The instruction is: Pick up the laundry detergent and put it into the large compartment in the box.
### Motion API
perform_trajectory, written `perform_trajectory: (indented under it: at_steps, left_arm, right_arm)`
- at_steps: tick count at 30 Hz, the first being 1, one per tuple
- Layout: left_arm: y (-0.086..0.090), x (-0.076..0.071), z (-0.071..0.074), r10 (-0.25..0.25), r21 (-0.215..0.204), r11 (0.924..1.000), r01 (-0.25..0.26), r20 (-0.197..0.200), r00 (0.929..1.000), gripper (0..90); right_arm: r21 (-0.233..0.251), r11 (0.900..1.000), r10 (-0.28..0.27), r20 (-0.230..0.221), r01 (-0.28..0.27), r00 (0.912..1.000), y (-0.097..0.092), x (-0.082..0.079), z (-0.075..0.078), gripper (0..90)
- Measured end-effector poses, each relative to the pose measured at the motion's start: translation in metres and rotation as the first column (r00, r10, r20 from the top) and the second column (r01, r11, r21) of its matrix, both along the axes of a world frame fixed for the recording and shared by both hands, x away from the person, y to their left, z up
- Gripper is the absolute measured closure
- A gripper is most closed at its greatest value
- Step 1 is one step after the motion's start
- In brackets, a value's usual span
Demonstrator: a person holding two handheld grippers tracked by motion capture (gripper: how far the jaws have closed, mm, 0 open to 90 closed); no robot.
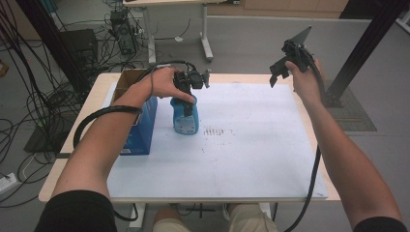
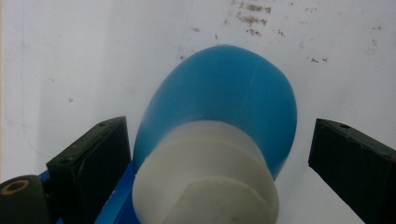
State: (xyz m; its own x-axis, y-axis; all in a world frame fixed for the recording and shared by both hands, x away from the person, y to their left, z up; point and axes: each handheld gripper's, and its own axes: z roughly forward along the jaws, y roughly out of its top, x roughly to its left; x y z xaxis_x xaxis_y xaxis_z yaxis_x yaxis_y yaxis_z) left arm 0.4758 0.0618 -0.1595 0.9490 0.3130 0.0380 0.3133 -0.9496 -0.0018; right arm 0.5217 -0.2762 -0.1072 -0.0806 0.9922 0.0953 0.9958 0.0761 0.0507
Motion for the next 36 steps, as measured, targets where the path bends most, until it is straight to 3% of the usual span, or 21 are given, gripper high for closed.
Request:
perform_trajectory:
  at_steps: [36]
  left_arm:
    - [-0.0002,-0.0011,0.0023,-0.007,-0.006,1.0000,0.007,0.001,1.0000,6.0]
  right_arm:
    - [0.002,1.0000,0.006,0.000,-0.006,1.0000,0.0008,0.0001,-0.0005,7.2]
